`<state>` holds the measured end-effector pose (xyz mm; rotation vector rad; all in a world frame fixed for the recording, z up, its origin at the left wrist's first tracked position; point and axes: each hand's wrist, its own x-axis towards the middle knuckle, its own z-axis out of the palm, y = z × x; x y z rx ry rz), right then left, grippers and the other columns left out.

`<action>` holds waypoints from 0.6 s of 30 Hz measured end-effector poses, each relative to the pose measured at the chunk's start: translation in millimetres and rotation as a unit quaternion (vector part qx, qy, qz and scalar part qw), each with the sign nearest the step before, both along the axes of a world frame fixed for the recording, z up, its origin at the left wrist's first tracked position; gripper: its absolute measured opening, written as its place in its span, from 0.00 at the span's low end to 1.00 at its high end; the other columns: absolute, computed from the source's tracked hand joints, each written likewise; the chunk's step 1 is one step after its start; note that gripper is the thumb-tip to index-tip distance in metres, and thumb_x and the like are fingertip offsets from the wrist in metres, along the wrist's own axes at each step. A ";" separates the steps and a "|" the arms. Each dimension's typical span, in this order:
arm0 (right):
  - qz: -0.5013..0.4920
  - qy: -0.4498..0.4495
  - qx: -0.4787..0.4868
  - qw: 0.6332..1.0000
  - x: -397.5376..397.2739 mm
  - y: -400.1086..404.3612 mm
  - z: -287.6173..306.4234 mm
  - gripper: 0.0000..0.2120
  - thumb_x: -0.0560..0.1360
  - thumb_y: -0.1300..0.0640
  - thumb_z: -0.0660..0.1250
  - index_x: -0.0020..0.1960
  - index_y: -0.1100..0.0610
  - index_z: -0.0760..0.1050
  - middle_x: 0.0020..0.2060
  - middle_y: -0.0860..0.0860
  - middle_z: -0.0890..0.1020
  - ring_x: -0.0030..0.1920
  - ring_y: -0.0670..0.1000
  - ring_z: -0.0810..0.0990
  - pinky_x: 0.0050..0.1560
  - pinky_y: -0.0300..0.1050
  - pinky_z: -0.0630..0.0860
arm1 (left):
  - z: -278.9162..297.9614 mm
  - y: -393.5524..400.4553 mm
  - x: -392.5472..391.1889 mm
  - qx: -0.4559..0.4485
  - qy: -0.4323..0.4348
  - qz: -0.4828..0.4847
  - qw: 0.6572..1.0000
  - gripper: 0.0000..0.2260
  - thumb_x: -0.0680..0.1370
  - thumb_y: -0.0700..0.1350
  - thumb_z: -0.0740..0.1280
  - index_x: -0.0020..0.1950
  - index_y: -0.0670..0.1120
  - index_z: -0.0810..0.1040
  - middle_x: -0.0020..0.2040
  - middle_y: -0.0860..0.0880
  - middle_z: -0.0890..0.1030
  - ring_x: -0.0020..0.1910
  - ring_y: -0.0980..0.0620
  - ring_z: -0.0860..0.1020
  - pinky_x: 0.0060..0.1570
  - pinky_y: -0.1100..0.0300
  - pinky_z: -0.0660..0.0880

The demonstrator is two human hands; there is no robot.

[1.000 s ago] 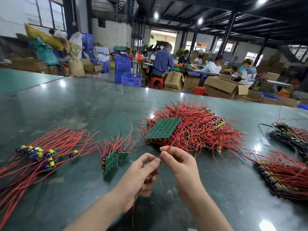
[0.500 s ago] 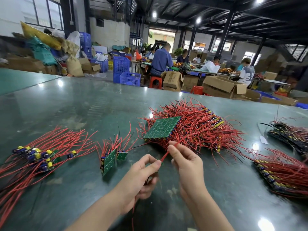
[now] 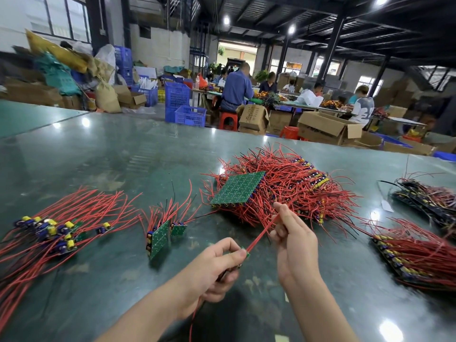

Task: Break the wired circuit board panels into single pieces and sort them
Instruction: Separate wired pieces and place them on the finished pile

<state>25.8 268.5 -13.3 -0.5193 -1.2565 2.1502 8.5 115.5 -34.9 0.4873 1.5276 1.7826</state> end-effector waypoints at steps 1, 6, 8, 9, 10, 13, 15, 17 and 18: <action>-0.002 0.004 -0.010 1.000 -0.1 1.7 0.9 0.05 0.75 0.60 0.68 0.44 0.57 0.83 0.29 0.46 0.75 0.27 0.41 0.65 0.28 0.32 0.66 | 0.1 -0.5 0.0 0.001 -0.002 -0.006 1.000 0.09 0.79 0.48 0.62 0.42 0.48 0.65 0.27 0.52 0.67 0.20 0.59 0.54 0.18 0.73 0.51; 0.017 0.023 -0.040 0.999 -1.0 7.3 1.4 0.05 0.74 0.61 0.67 0.45 0.58 0.83 0.30 0.47 0.72 0.27 0.42 0.64 0.27 0.31 0.66 | 0.6 -1.2 0.8 0.024 0.001 -0.005 1.000 0.09 0.74 0.50 0.65 0.42 0.48 0.67 0.27 0.52 0.66 0.20 0.59 0.54 0.18 0.73 0.51; 0.045 0.044 -0.079 0.995 -3.1 8.8 0.9 0.07 0.75 0.61 0.65 0.44 0.59 0.81 0.28 0.46 0.71 0.25 0.42 0.63 0.25 0.31 0.64 | 1.1 -2.1 0.5 0.049 0.000 0.008 0.999 0.09 0.72 0.50 0.65 0.43 0.46 0.68 0.27 0.51 0.65 0.20 0.58 0.54 0.19 0.73 0.51; 0.054 0.055 -0.103 0.992 -3.7 9.8 0.8 0.07 0.76 0.61 0.63 0.44 0.59 0.80 0.28 0.46 0.71 0.25 0.42 0.63 0.25 0.32 0.64 | 1.8 -2.7 0.5 0.061 -0.003 0.010 0.998 0.09 0.72 0.49 0.65 0.44 0.46 0.68 0.27 0.51 0.65 0.21 0.58 0.54 0.20 0.73 0.51; 0.056 0.063 -0.121 0.989 -4.3 11.2 0.9 0.07 0.76 0.61 0.63 0.45 0.59 0.80 0.29 0.46 0.71 0.25 0.42 0.63 0.24 0.32 0.63 | 2.5 -3.2 0.3 0.069 -0.006 0.006 0.998 0.09 0.72 0.48 0.65 0.44 0.46 0.68 0.27 0.51 0.65 0.22 0.58 0.54 0.20 0.72 0.51; 0.028 0.064 -0.077 0.995 -4.9 14.9 1.2 0.07 0.76 0.57 0.65 0.46 0.56 0.82 0.30 0.46 0.74 0.25 0.42 0.65 0.25 0.32 0.65 | 1.4 -2.9 -0.8 0.075 -0.026 0.008 0.997 0.09 0.69 0.40 0.66 0.47 0.44 0.69 0.27 0.51 0.65 0.23 0.57 0.55 0.20 0.71 0.52; 0.015 0.054 -0.021 0.998 -4.3 13.8 2.1 0.08 0.73 0.50 0.68 0.46 0.53 0.83 0.30 0.45 0.76 0.26 0.42 0.67 0.27 0.33 0.67 | -1.3 -0.6 -1.2 0.081 -0.029 0.034 0.996 0.05 0.75 0.36 0.60 0.49 0.43 0.70 0.27 0.50 0.65 0.22 0.57 0.55 0.19 0.72 0.53; 0.028 0.037 0.057 0.997 -4.6 8.2 0.2 0.14 0.68 0.43 0.69 0.45 0.52 0.83 0.32 0.45 0.78 0.27 0.43 0.67 0.28 0.35 0.67 | -4.2 0.9 -2.0 0.091 -0.032 0.069 0.993 0.06 0.78 0.36 0.58 0.51 0.44 0.72 0.27 0.50 0.67 0.22 0.57 0.56 0.20 0.71 0.54; 0.053 0.023 0.120 0.991 -4.8 2.9 -1.8 0.13 0.69 0.43 0.67 0.44 0.52 0.83 0.33 0.45 0.79 0.27 0.43 0.68 0.28 0.35 0.67 | -5.1 1.2 -2.7 0.096 -0.032 0.087 0.991 0.07 0.79 0.36 0.58 0.51 0.44 0.74 0.27 0.50 0.69 0.21 0.57 0.57 0.20 0.71 0.55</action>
